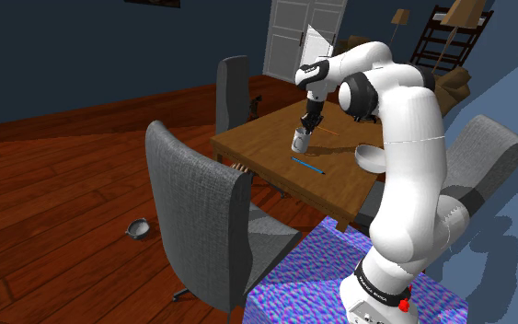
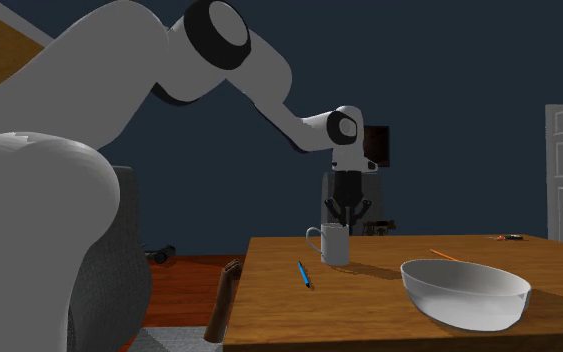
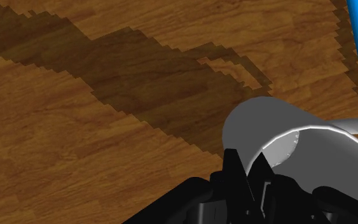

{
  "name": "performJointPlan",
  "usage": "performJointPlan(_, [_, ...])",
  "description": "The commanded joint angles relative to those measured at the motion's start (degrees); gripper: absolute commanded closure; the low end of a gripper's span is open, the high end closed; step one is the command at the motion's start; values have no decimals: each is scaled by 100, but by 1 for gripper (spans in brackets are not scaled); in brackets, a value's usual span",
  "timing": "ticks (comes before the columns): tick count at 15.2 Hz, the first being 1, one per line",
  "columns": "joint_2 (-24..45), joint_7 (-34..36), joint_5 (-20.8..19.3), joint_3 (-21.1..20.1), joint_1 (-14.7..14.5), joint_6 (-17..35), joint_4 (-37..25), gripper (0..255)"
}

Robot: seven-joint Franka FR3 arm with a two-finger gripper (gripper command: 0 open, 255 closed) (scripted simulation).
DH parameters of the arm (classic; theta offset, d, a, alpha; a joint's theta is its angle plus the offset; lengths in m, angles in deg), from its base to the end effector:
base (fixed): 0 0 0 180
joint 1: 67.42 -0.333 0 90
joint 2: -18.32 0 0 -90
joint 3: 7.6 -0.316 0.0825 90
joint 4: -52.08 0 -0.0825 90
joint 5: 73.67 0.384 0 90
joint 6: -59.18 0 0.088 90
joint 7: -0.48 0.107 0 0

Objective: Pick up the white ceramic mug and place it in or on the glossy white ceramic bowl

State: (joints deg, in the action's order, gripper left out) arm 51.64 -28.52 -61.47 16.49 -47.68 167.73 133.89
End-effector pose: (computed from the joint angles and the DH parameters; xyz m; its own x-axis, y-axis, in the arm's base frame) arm 0.5505 -0.4329 0.3726 0.9591 -0.2744 -0.0695 -0.2754 -0.9613 -0.0051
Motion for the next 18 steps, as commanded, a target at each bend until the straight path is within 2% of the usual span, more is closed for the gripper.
performJointPlan(1, [1, 0, 0, -1, -1, 1, 4, 255])
performJointPlan(18, [-196, 79, -105, 68, 84, -1194, -1021, 255])
